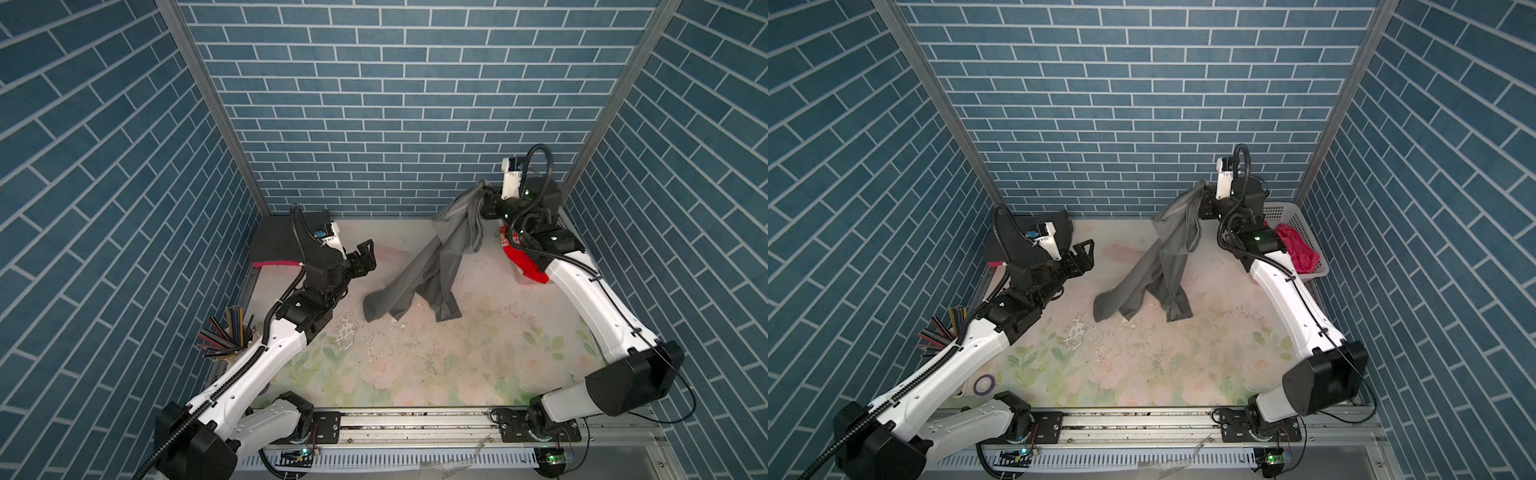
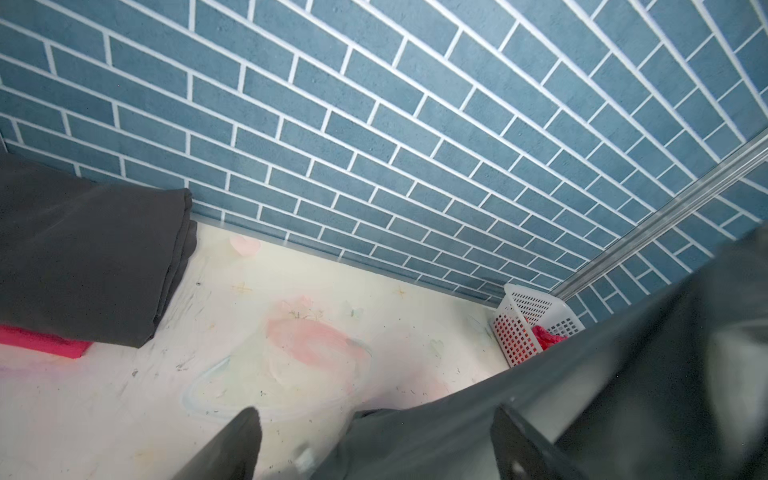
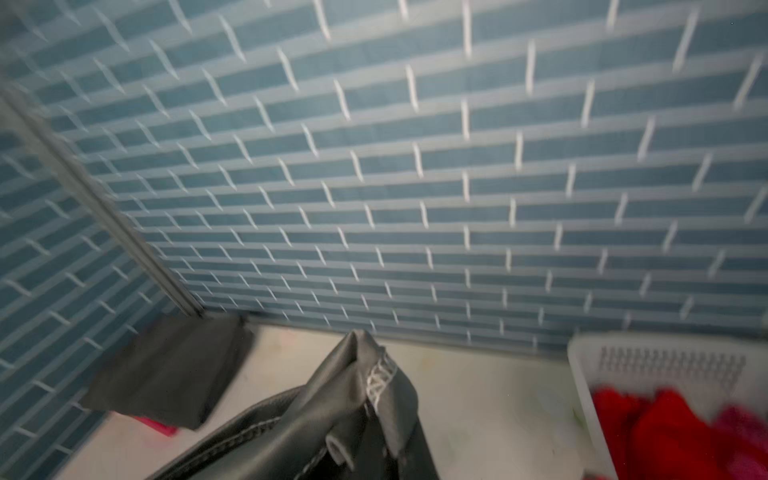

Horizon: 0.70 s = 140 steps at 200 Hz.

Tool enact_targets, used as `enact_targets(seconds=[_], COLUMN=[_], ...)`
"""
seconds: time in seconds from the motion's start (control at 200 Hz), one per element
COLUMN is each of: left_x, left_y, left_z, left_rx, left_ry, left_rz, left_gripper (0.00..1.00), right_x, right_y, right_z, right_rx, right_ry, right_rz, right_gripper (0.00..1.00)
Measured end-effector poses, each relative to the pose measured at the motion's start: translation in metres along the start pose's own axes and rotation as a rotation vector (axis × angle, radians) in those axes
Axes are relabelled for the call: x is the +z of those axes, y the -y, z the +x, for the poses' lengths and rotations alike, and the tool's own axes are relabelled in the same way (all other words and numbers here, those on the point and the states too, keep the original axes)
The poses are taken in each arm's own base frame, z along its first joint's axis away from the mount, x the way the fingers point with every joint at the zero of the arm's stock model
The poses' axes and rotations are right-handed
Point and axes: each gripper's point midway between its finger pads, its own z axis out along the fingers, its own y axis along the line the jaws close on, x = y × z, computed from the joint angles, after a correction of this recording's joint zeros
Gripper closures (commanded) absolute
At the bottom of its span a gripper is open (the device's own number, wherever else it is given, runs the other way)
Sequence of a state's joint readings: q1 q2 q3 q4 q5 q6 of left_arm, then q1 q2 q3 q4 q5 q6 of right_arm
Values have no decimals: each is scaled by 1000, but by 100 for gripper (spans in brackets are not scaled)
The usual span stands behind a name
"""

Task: Fold and stack the t-shirts
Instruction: 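Lift the grey t-shirt out and drop it onto the table, then grasp the grey t-shirt with both grippers near its middle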

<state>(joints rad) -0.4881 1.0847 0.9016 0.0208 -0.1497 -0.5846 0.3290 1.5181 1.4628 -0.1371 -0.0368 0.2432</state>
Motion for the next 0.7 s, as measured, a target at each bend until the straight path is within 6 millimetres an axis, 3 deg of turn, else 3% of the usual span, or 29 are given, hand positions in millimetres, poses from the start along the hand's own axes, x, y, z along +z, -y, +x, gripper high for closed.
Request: enact_targets(seconds=[0.055,0.11,0.19,0.235,0.3,0.395,0.47,0.555,0.7], left_x=[3,6,13,18,24,33,37,35,26], left_y=[-2,-3,-6,-9,-15,-27,-38,-51,-62], left_z=[8,16,34,47,69,108,139,174,206], left_rx=[-5,-8,-18,-26,-39,-60,-79,-96,-73], left_ry=[-23,-51,-103,-142,-205,-319,-411,-514,-608], left_rz=[3,9,12,13,9,-12,-32,-61,-110], left_gripper=[12,12,12,12,12,12,12,12,12], right_x=[24,31,22,16,9,-8,-15,-18,-22], right_y=[31,58,81,85,82,51,19,-1,5], right_z=[68,124,173,180,174,161,167,199,265], right_rx=[30,38,41,34,5,-61,-90,-110,-93], right_ry=[-155,-283,-412,-434,-411,-346,-324,-375,-500], right_rz=[77,156,244,265,277,228,154,95,101], right_gripper=[80,63,36,27,14,8,7,6,6])
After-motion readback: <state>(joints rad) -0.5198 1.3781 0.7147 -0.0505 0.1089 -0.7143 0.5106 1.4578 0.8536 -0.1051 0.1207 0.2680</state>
